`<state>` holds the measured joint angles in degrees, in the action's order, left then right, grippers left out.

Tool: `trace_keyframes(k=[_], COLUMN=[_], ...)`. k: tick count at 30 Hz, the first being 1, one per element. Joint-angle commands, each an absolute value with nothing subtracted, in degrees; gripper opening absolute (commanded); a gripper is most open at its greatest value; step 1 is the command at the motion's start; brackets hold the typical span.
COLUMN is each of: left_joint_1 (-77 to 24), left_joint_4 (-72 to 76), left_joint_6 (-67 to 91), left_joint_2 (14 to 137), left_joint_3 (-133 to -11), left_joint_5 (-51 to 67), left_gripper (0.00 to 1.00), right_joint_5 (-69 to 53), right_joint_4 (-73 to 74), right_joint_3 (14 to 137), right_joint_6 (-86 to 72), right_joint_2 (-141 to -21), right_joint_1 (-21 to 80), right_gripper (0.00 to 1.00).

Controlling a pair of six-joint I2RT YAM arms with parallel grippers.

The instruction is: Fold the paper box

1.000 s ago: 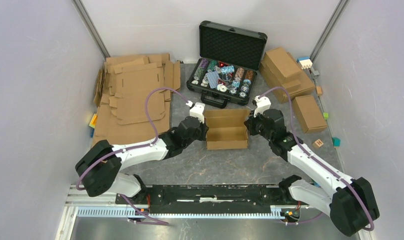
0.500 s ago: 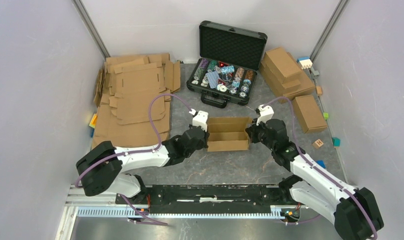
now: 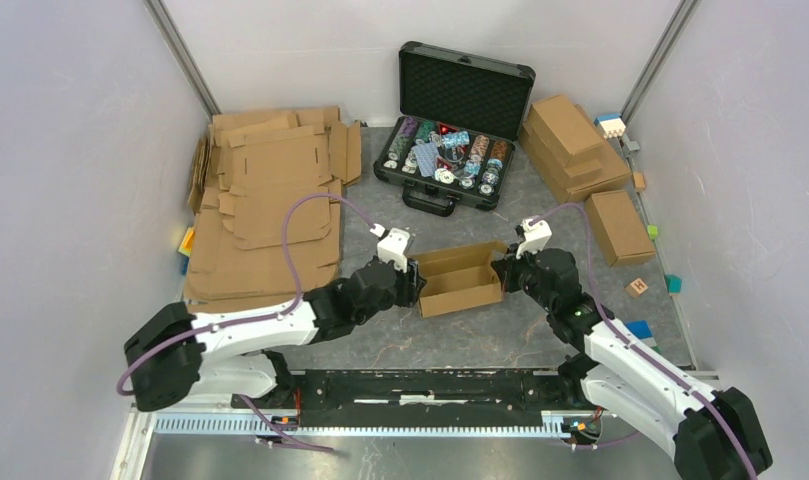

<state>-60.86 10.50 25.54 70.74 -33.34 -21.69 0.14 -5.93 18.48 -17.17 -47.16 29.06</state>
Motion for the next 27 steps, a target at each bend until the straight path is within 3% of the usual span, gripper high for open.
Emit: trace_keyframes(k=[1,7,11,16,27], left_joint_1=[-61.03,-61.01,-60.91,-58.34,-53.39], left_joint_4=[1.35,-10.32,-14.42,-22.90,-23.51], left_joint_6=[31.19,31.65,23.31,12.93,2.97], left_joint_2=[62.91,52.99,51.77,61.24,79.76], left_joint_3=[-33.85,-35.31,-41.02,-54.62,-68.57], left_joint_5=[-18.55,-15.06,-12.60,-9.61,5.12], left_gripper=[0.52,0.55,0.68,0.76,0.73], right_joint_5=[-0.35,-0.35,-0.35,-0.35,-0.35], right_joint_4=[-6.22,-6.97,-7.30,-6.64,-5.71], right_joint_3=[17.31,16.48,16.09,16.33,16.63], right_joint_6=[-17.40,-17.50,-17.56,-17.17,-16.40], right_joint_2=[-46.18,-45.23,-45.09,-44.51,-43.70], right_joint_1=[29.48,29.58,29.62,29.71,29.82], right_gripper=[0.00,0.00,0.00,0.00,0.00])
